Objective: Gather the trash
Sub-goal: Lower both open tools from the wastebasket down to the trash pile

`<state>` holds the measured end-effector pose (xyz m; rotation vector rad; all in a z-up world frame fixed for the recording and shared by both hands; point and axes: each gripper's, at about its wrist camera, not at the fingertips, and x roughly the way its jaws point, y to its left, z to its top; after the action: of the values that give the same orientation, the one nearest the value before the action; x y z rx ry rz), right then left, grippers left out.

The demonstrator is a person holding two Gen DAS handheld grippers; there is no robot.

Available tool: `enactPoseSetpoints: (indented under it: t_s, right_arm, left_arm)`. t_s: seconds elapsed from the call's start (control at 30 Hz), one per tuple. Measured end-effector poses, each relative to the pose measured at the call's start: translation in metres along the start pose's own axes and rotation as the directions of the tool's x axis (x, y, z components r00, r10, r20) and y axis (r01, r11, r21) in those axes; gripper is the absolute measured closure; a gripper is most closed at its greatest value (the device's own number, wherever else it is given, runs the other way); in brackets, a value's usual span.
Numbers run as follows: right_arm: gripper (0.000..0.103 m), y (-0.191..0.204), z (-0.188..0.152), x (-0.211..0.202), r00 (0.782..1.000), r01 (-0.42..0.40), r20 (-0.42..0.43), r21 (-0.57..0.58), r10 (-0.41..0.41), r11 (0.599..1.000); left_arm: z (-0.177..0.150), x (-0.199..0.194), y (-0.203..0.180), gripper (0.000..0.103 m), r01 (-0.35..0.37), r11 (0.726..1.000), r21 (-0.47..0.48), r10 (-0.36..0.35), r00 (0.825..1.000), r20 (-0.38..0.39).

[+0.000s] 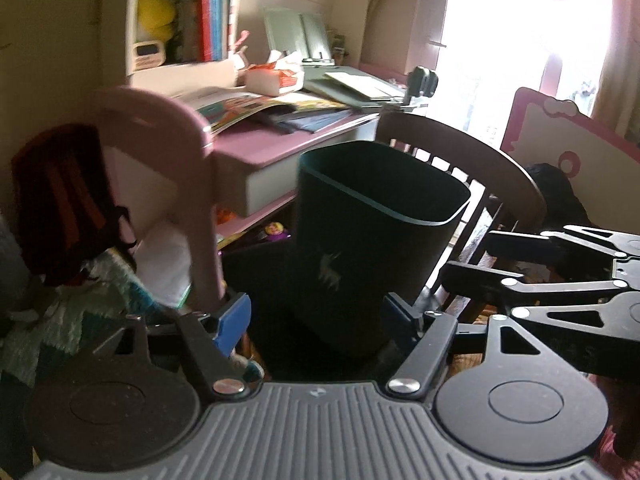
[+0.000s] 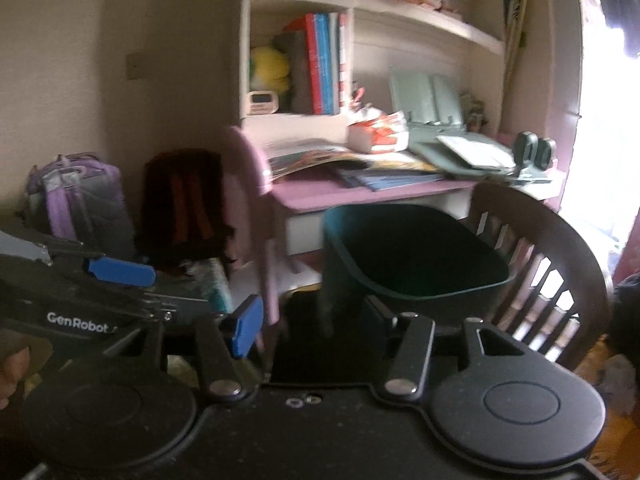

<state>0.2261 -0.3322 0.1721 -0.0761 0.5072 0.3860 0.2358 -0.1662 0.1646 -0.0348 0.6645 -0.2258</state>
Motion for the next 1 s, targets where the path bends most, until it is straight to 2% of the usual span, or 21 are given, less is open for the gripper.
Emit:
enactPoseSetpoints:
  t_s: [0.07, 0.13, 0.27, 0.33, 0.4, 0.5, 0.7, 0.77, 0.93, 1.0]
  right_arm:
    - [0.048, 0.013, -0.003, 0.007, 1.0, -0.028, -0.01, -0.003, 0.028, 1.0]
    - [0.048, 0.025, -0.008, 0.015, 0.998, -0.057, -0.018, -0.005, 0.057, 0.998]
    - [0.048, 0.048, -0.02, 0.031, 0.993, -0.107, -0.039, 0.005, 0.107, 0.994]
    - [0.048, 0.058, -0.027, 0.042, 0.99, -0.132, -0.053, 0.02, 0.132, 0.991]
    - [0.047, 0.068, -0.034, 0.053, 0.985, -0.154, -0.066, 0.039, 0.156, 0.987]
    - [0.047, 0.082, -0.047, 0.077, 0.978, -0.174, -0.108, 0.057, 0.18, 0.983]
    - [0.047, 0.111, -0.08, 0.132, 0.955, -0.192, -0.218, 0.06, 0.201, 0.98]
    - [0.047, 0.117, -0.092, 0.152, 0.944, -0.197, -0.253, 0.081, 0.211, 0.977]
    - [0.047, 0.127, -0.129, 0.206, 0.917, -0.156, -0.348, 0.131, 0.193, 0.979]
    - [0.047, 0.131, -0.146, 0.229, 0.898, -0.144, -0.395, 0.156, 0.196, 0.977]
  left_arm:
    - [-0.01, -0.006, 0.015, 0.026, -0.012, 1.0, -0.01, 0.012, 1.0, 0.002]
    - [-0.022, -0.012, 0.031, 0.019, -0.006, 1.0, -0.03, 0.006, 1.0, -0.002]
    - [-0.045, -0.018, 0.059, 0.017, -0.014, 0.999, -0.051, 0.014, 1.0, -0.002]
    - [-0.057, -0.018, 0.071, 0.008, -0.029, 0.998, -0.06, 0.028, 1.0, -0.004]
    - [-0.071, -0.017, 0.086, 0.003, -0.044, 0.996, -0.079, 0.044, 0.999, -0.004]
    - [-0.091, -0.008, 0.111, 0.003, -0.05, 0.992, -0.113, 0.048, 0.999, -0.02]
    - [-0.129, 0.025, 0.169, 0.002, -0.063, 0.971, -0.232, 0.047, 0.996, -0.077]
    - [-0.144, 0.04, 0.186, 0.002, -0.073, 0.967, -0.245, 0.048, 0.993, -0.107]
    - [-0.192, 0.088, 0.222, 0.002, -0.107, 0.954, -0.281, 0.047, 0.977, -0.21]
    - [-0.212, 0.107, 0.234, 0.002, -0.123, 0.944, -0.306, 0.043, 0.966, -0.256]
